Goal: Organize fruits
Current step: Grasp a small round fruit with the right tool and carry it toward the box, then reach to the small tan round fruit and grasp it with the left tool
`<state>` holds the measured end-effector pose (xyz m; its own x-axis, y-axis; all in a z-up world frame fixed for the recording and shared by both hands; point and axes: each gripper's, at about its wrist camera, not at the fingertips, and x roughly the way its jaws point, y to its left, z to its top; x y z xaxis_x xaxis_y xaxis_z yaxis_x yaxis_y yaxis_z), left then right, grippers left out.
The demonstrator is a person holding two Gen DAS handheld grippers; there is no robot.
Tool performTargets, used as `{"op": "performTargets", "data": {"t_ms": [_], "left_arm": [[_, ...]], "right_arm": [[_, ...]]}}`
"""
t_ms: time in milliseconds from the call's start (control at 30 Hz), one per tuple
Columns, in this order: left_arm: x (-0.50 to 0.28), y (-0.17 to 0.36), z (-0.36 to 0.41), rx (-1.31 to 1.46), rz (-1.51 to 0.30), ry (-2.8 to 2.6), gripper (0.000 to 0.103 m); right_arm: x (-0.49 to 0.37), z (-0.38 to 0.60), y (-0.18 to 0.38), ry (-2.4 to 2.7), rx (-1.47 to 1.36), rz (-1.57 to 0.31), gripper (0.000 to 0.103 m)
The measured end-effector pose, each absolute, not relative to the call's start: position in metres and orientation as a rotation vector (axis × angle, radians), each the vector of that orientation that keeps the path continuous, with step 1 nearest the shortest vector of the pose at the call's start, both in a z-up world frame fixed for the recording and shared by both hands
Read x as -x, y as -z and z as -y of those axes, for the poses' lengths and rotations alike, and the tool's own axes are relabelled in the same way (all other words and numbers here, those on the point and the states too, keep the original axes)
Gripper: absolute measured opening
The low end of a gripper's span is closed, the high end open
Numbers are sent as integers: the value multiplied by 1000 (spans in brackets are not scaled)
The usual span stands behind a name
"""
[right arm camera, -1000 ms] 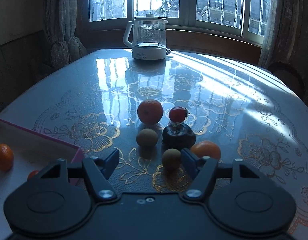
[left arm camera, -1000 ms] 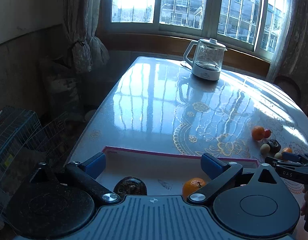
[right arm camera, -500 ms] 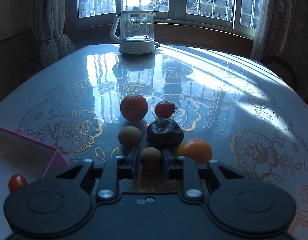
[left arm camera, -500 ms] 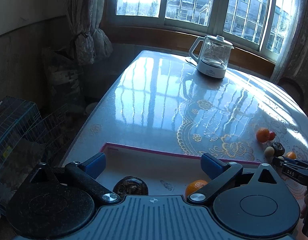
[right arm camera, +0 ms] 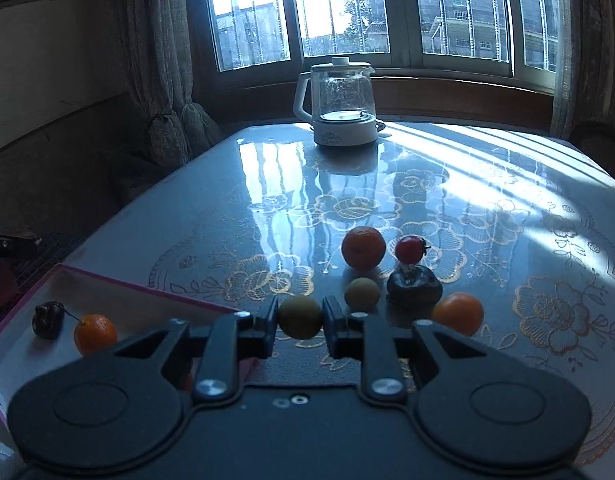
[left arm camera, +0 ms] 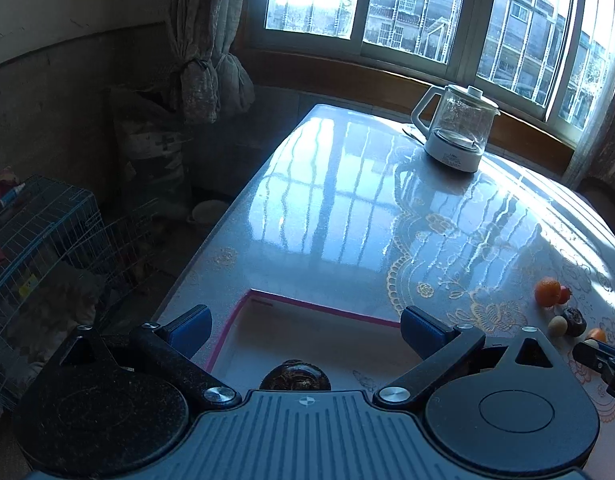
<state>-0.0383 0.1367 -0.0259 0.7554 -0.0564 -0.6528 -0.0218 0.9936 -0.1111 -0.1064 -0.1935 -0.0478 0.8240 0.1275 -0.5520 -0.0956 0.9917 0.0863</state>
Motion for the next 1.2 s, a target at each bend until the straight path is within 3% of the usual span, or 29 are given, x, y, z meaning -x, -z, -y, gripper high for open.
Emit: {"op": "performTargets", "data": {"t_ms": [300, 667, 1067, 1200], "left_arm": [[42, 25, -142, 117, -717, 14, 100], [40, 16, -123, 106, -711, 62, 100], [32, 9, 49, -164, -581, 358, 100], [32, 20, 110, -236, -551, 438, 100]], "right_arm": [[124, 116, 49, -374, 63, -653, 24], [138, 122, 46, -333, 28, -611, 34], [171, 238, 29, 10, -119, -517, 39], [188, 273, 28, 101, -156, -483, 52]]}}
